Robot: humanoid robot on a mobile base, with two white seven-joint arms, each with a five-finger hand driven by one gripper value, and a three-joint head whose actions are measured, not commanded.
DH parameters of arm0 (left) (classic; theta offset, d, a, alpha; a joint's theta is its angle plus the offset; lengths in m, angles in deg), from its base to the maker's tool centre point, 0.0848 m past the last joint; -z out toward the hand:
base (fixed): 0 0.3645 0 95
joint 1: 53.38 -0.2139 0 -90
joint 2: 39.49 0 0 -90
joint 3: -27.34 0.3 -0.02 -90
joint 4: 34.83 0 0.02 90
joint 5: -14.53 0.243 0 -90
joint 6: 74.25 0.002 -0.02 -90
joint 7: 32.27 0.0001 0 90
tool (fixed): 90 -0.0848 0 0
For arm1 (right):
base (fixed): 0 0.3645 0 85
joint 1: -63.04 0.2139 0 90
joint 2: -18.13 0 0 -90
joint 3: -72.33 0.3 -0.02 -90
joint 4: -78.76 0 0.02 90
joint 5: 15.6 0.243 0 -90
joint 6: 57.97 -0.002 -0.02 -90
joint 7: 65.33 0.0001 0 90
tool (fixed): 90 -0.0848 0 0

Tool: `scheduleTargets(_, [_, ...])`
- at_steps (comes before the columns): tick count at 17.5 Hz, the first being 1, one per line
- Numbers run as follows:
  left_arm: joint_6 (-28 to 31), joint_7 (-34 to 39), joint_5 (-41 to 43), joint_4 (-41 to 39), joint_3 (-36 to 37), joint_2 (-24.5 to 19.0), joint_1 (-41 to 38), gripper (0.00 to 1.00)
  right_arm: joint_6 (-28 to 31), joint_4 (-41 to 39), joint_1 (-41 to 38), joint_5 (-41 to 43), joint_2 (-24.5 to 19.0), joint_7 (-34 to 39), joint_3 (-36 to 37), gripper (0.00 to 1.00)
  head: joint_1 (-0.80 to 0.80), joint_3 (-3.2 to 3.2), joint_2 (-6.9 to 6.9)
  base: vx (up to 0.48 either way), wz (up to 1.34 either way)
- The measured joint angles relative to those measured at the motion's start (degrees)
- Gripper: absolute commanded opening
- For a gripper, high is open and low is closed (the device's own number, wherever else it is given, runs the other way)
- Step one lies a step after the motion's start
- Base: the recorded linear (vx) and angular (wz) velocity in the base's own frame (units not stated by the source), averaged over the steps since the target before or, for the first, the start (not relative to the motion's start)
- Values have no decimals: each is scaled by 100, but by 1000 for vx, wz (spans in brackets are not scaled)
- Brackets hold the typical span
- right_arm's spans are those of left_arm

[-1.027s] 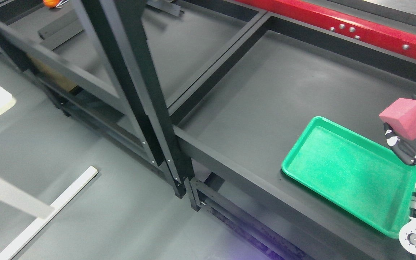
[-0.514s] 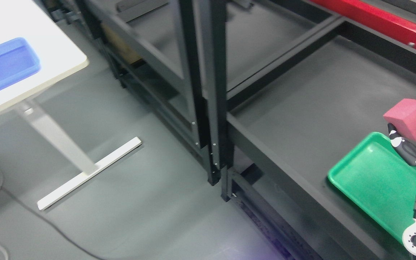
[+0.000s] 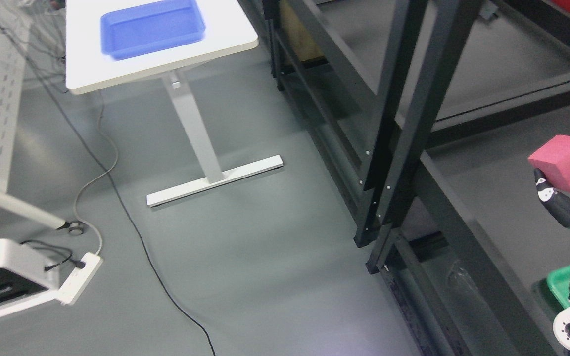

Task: Pick pink block from left shelf to tray
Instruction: 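Turn and drive toward the white table holding the pink cube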

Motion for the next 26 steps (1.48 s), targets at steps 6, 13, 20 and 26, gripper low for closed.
scheduleTargets(6, [1,0,0,0,0,0,-1,100,0,-11,-1,0,-5,9,14,3,0,0,1,-131,797])
scheduleTargets(13, [1,0,0,0,0,0,-2,100,0,-16,-1,0,-8,26,17,3,0,0,1,-89,558])
scheduleTargets(20, [1,0,0,0,0,0,0,100,0,-15,11,0,-10,35,5,3,0,0,1,2,35])
scheduleTargets(26, [1,0,0,0,0,0,1,100,0,-14,18,0,-10,35,-8,3,0,0,1,43,6])
